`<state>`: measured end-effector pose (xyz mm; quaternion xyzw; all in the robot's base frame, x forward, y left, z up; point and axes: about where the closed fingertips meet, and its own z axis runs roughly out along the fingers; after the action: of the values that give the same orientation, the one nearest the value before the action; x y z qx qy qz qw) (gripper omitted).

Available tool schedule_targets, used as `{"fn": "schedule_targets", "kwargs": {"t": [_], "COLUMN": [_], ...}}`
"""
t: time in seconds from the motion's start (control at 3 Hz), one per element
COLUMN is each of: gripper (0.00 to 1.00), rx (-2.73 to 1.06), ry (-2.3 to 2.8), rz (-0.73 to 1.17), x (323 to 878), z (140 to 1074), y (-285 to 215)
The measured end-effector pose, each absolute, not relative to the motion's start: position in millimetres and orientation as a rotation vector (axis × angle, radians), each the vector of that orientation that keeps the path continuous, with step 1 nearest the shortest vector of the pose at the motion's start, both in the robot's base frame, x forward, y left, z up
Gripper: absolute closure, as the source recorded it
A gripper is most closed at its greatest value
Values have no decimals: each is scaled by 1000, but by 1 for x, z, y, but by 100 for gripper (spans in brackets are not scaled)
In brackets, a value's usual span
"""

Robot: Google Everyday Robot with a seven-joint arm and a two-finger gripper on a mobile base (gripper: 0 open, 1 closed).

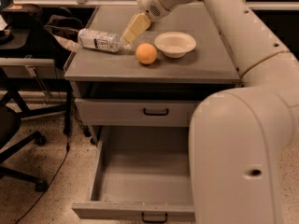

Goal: Place blue plastic bottle into middle drawer

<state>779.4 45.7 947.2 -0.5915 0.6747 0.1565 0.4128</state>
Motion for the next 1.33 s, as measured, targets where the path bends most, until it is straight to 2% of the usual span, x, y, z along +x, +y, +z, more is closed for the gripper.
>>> {"fn": "schedule_targets", "kwargs": {"t": [0.67,1.33], "gripper": [0,0], "rx": [-1469,-1471], "ry": [1675,1736], "rz": [479,556], "x": [811,820], "z": [927,889], "y": [78,100]}}
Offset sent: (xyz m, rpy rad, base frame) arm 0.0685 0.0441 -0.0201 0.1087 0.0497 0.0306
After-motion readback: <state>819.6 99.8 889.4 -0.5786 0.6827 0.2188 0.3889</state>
